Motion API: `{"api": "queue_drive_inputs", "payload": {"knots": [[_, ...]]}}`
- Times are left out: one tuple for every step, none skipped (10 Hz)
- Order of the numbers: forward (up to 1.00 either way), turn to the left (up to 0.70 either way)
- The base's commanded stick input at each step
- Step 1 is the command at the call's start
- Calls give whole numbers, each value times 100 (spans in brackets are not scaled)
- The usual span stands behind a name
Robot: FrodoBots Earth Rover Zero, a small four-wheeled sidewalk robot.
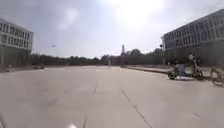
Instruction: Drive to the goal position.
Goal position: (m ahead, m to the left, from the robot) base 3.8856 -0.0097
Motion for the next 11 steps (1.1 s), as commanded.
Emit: {"api": "queue_drive_inputs", "payload": {"knots": [[100, 0], [100, 0], [100, 0], [100, 0], [100, 0], [100, 0], [100, 0], [100, 0], [100, 0], [100, 0], [100, 0]]}}
